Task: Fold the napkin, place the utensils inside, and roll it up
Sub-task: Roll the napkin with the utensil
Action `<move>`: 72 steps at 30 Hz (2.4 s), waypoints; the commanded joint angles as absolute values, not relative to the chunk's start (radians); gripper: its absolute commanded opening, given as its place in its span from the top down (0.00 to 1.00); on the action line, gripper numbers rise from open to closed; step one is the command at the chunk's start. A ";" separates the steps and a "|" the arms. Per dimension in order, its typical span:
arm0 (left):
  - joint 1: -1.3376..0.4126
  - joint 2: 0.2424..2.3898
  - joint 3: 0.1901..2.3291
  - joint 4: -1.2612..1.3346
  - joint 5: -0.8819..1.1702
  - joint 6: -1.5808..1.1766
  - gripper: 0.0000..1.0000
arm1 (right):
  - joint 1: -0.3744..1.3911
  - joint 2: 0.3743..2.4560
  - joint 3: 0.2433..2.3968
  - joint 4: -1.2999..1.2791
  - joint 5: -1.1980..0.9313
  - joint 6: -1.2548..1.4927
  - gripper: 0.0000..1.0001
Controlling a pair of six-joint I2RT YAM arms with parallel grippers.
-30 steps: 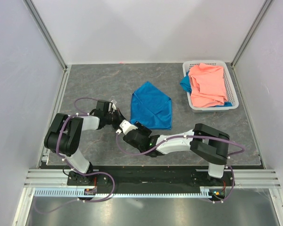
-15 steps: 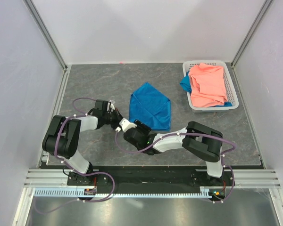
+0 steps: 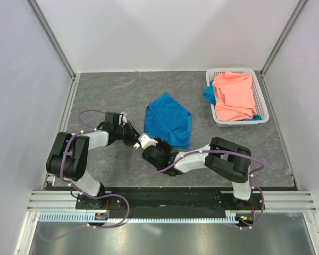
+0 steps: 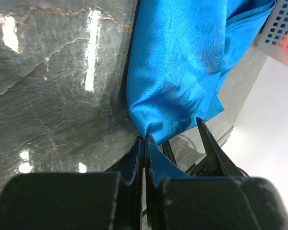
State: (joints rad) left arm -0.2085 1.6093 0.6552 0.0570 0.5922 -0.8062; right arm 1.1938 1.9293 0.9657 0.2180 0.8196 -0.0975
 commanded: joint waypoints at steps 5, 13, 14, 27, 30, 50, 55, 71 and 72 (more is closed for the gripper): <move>-0.199 1.569 0.670 0.064 0.561 -0.765 0.98 | 1.180 2.002 0.962 0.206 0.839 -0.156 0.53; -0.201 1.551 0.670 0.052 0.526 -0.730 0.91 | 1.146 2.000 0.966 0.193 0.648 -0.215 0.70; -0.201 1.548 0.672 0.052 0.523 -0.727 0.87 | 1.140 1.987 0.966 0.187 0.620 -0.215 0.73; -0.199 1.427 0.620 0.048 0.333 -0.704 0.24 | 1.002 1.974 1.098 -0.113 0.169 -0.206 0.98; -0.199 1.367 0.577 0.067 0.273 -0.700 0.23 | 0.974 1.980 1.134 -0.182 0.059 -0.183 1.00; -0.264 0.968 0.273 0.316 0.233 -0.560 0.23 | 0.767 2.054 1.307 -0.502 -0.646 -0.012 1.00; -0.317 0.887 0.197 0.371 0.258 -0.519 0.23 | 0.739 2.105 1.322 -0.523 -0.689 -0.012 1.00; -0.498 0.937 0.207 0.403 0.241 -0.336 0.19 | 0.666 2.238 1.400 -0.615 -0.853 -0.037 1.00; -0.503 0.955 0.215 0.403 0.236 -0.330 0.19 | 0.663 2.249 1.407 -0.623 -0.854 -0.043 1.00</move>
